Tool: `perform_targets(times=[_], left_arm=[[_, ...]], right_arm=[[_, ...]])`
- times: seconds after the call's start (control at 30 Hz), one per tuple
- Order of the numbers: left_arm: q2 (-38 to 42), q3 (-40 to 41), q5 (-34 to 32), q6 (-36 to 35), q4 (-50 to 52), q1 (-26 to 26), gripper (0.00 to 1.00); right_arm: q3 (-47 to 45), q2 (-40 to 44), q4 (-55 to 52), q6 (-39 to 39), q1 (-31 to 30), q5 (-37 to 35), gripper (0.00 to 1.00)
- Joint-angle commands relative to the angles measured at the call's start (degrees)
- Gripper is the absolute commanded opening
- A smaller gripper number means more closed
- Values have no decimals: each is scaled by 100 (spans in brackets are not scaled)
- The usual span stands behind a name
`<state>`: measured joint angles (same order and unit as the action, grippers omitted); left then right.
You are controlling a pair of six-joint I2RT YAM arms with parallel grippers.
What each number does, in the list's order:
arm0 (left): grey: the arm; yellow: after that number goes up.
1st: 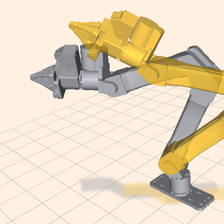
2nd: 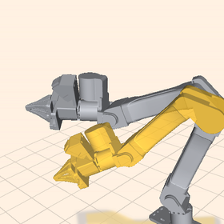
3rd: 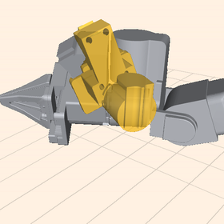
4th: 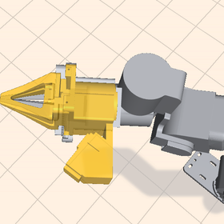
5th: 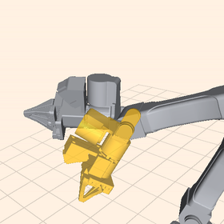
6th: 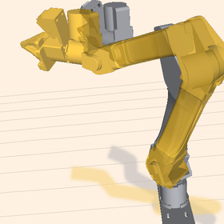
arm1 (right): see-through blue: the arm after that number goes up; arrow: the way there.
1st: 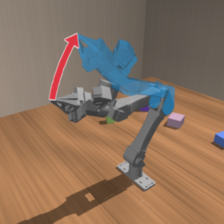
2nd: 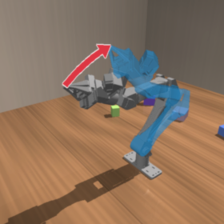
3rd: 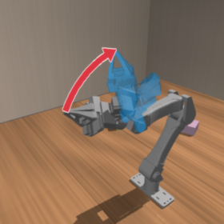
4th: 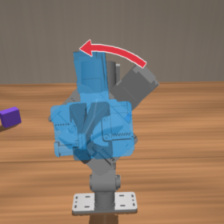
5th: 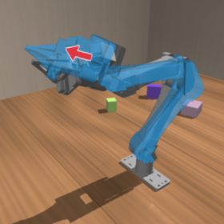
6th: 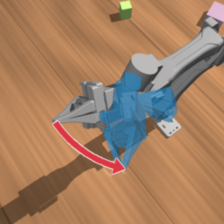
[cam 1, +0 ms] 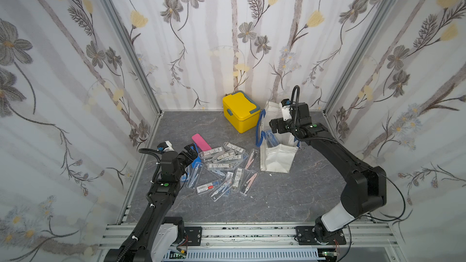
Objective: Put the compass set into the canvas bag
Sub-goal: Pick up the compass set at the center of the board.
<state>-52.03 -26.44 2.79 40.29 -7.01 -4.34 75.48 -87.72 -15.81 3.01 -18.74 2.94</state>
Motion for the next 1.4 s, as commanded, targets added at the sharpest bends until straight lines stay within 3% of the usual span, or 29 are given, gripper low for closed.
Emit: perform_targets(times=[0.0, 0.17, 0.43, 0.63, 0.83, 1.07, 1.2, 1.37], left_arm=[[-252, -244, -181, -53, 260, -173, 100], [-728, -625, -318, -178, 699, -447, 100], [-1468, -905, -298, -280, 1148, -692, 100], [-1708, -1145, -654, -573, 1924, -1025, 100], [-1865, -1309, -1040, -837, 2509, -1219, 97], [-1984, -1543, -965, -1306, 2738, -1266, 95], [-2137, -1531, -860, -1542, 2734, -1289, 95], [-2486, -1708, -1284, -1784, 3096, -1401, 92]], right_arm=[[-578, 623, 1139, 36, -23, 233, 99], [-1339, 1475, 1817, -5, -232, 302, 100], [-1482, 2014, 2196, -449, -1441, -660, 100], [-1446, 1772, 2275, -196, -1878, -82, 99], [-1177, 1191, 2126, 257, -2223, 1058, 99], [-1255, 691, 2199, 250, -3179, 384, 100], [-1311, 405, 2190, 539, -3259, 134, 99], [-1497, 230, 2074, 469, -3259, 90, 99]])
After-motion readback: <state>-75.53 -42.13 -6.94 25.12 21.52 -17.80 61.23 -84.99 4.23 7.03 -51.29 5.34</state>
